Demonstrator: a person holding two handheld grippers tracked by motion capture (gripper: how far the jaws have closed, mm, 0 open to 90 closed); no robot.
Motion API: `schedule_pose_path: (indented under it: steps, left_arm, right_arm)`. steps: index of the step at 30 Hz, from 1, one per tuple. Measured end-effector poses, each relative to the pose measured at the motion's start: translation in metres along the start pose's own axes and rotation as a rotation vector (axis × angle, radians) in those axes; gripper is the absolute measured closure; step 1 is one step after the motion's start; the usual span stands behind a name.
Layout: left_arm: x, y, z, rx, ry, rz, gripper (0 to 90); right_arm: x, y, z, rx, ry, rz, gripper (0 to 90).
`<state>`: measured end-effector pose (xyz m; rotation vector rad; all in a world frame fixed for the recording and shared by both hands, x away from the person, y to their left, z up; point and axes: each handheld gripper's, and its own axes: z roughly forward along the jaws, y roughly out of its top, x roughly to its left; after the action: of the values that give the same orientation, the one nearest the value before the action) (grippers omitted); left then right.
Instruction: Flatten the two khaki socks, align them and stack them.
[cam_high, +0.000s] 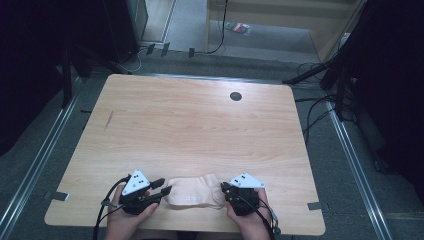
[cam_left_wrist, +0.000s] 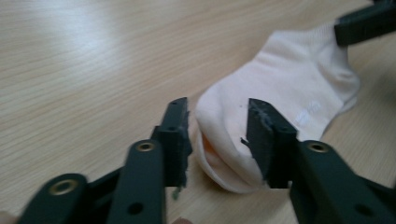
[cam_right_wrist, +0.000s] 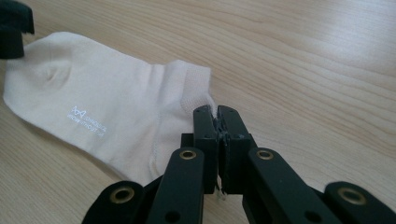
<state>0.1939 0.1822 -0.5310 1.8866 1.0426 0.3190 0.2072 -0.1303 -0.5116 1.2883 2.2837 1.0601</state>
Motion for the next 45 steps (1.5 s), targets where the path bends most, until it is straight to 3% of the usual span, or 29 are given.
schedule_pose_path:
  steps: [1, 2, 3, 4, 6, 8, 10, 14, 15, 17, 18, 19, 22, 25, 29, 32, 34, 36, 37, 38, 39, 40, 42, 43, 44, 45]
  left_arm:
    - [0.004, 0.000, -0.001, -0.013, -0.021, -0.022, 56.1]
    - [0.012, 0.000, -0.003, -0.037, -0.062, -0.084, 55.5]
    - [0.016, -0.001, -0.004, -0.042, -0.078, -0.107, 55.7]
    - [0.016, -0.001, -0.004, -0.042, -0.078, -0.107, 56.3]
    - [0.024, -0.002, -0.003, -0.051, -0.110, -0.149, 57.7]
    - [0.027, -0.003, -0.001, -0.037, -0.130, -0.152, 58.9]
    - [0.023, -0.003, 0.005, -0.008, -0.145, -0.123, 62.4]
    - [0.014, -0.004, 0.015, 0.029, -0.113, -0.075, 64.0]
    - [0.012, -0.004, 0.018, 0.043, -0.094, -0.063, 64.0]
    - [0.006, -0.004, 0.023, 0.081, -0.010, 0.000, 62.4]
    - [0.006, -0.004, 0.023, 0.081, -0.010, 0.000, 61.3]
    - [0.003, -0.004, 0.026, 0.098, 0.025, 0.024, 59.5]
    - [0.002, -0.004, 0.025, 0.088, 0.022, 0.032, 60.4]
    - [0.002, -0.004, 0.022, 0.069, -0.011, 0.039, 73.4]
    - [0.003, -0.004, 0.022, 0.074, 0.000, 0.053, 81.7]
    - [0.003, -0.005, 0.023, 0.096, 0.017, 0.061, 81.9]
    - [0.001, -0.006, 0.023, 0.098, 0.049, 0.084, 75.6]
    - [0.000, -0.005, 0.023, 0.086, 0.049, 0.077, 70.5]
    - [0.002, -0.004, 0.019, 0.056, 0.025, 0.045, 59.1]
    - [0.002, -0.004, 0.019, 0.056, 0.025, 0.045, 55.5]
    - [0.005, -0.002, 0.015, 0.030, 0.011, 0.015, 54.6]
    - [0.005, -0.001, 0.012, 0.007, 0.001, -0.003, 54.6]
    - [0.004, 0.002, 0.002, -0.055, -0.030, -0.006, 64.8]
    - [0.004, 0.002, 0.002, -0.055, -0.030, -0.006, 70.2]
    - [0.002, 0.002, 0.001, -0.060, -0.050, -0.004, 70.2]
    - [-0.004, 0.003, 0.005, -0.031, -0.089, 0.018, 73.0]
  right_arm:
    - [-0.001, 0.000, 0.001, 0.005, 0.003, 0.003, 87.9]
    - [-0.001, -0.001, 0.001, 0.006, 0.003, 0.002, 87.8]
    - [-0.001, -0.001, 0.001, 0.007, 0.002, 0.002, 87.7]
    - [-0.001, -0.001, 0.001, 0.007, 0.002, 0.002, 87.7]
    - [-0.001, -0.001, 0.000, 0.011, -0.015, 0.004, 87.7]
    - [-0.002, -0.001, 0.001, 0.014, -0.022, -0.001, 87.7]
    - [-0.002, -0.002, 0.003, 0.026, -0.028, -0.006, 87.7]
    - [-0.002, -0.003, 0.005, 0.038, -0.032, -0.011, 87.6]
    - [-0.002, -0.003, 0.006, 0.042, -0.031, -0.013, 87.6]
    - [-0.001, -0.003, 0.006, 0.047, -0.034, -0.016, 87.5]
    - [-0.001, -0.003, 0.006, 0.049, -0.035, -0.019, 87.4]
    - [-0.001, -0.003, 0.007, 0.054, -0.037, -0.020, 87.4]
    - [-0.002, -0.003, 0.008, 0.059, -0.041, -0.019, 87.4]
    - [-0.002, -0.003, 0.007, 0.049, -0.038, -0.019, 87.5]
    - [-0.001, -0.002, 0.005, 0.041, -0.036, -0.018, 87.5]
    - [-0.001, -0.003, 0.006, 0.051, -0.032, -0.023, 87.5]
    - [-0.001, -0.004, 0.008, 0.069, -0.029, -0.030, 87.3]
    - [-0.002, -0.004, 0.010, 0.085, -0.018, -0.029, 85.8]
    - [-0.003, -0.005, 0.011, 0.098, -0.004, -0.019, 73.9]
    - [-0.003, -0.005, 0.011, 0.098, -0.004, -0.019, 73.9]
    - [-0.003, -0.004, 0.007, 0.048, -0.012, -0.010, 63.6]
    - [-0.003, -0.004, 0.007, 0.048, -0.012, -0.010, 63.6]
    - [-0.001, -0.001, -0.004, -0.047, -0.013, -0.002, 66.2]
    - [-0.001, -0.001, -0.004, -0.047, -0.013, -0.002, 66.2]
    - [0.001, 0.000, -0.007, -0.072, 0.003, -0.002, 70.5]
    - [0.006, 0.000, -0.007, -0.071, 0.033, -0.006, 76.7]
